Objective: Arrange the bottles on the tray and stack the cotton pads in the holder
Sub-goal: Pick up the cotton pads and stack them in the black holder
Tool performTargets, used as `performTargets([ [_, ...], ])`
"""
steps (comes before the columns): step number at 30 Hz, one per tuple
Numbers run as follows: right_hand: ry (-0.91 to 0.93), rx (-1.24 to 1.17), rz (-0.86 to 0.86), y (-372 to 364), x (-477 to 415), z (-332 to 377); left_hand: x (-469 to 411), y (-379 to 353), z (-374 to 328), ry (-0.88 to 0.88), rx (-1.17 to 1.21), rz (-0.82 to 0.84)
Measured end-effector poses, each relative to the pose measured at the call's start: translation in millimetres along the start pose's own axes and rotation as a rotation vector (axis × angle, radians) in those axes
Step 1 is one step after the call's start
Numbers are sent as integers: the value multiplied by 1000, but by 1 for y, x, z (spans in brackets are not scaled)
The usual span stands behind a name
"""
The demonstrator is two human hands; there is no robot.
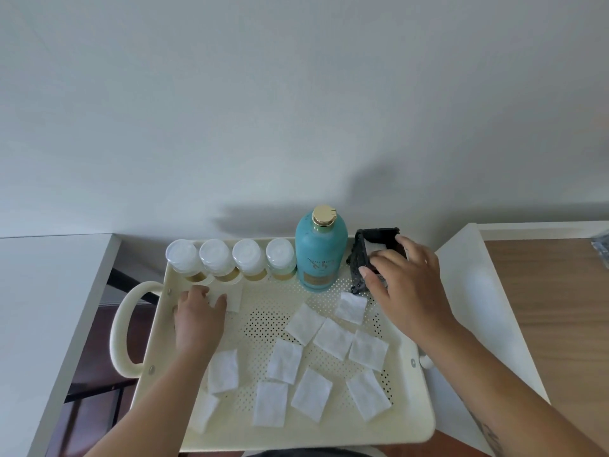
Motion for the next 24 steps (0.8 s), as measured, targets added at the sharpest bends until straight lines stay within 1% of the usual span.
performTargets([
  [4,-43,64,109,-12,-5,-4,-3,-2,2,5,-5,8],
  [6,-46,63,109,-12,-6,-3,-3,-2,2,10,14,18],
  [10,-59,65,56,-5,-5,-7,-3,-4,4,45,61,53],
  [12,-75,71,67,-7,-3,-9,-3,-5,2,53,85,62],
  [15,-69,74,89,-12,-1,-10,1,-4,-1,67,152,68],
  [18,-75,78,98,-13,-1,-9,10,-3,-8,59,276,86],
  [20,-70,55,62,-8,-2,-8,21,-1,-17,31,382,121],
  [24,14,-54,-131,18,6,3,54,-2,-46,-89,494,270],
])
Point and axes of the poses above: each hand's wrist, its own x-axis away from the middle knuckle, its own y-axis out of the back of the hand, z = x × y, the point moved 10 cm from there along -x, towards the middle knuckle, and after that the axes turned 13 degrees about -x, right-handed, at the moved point
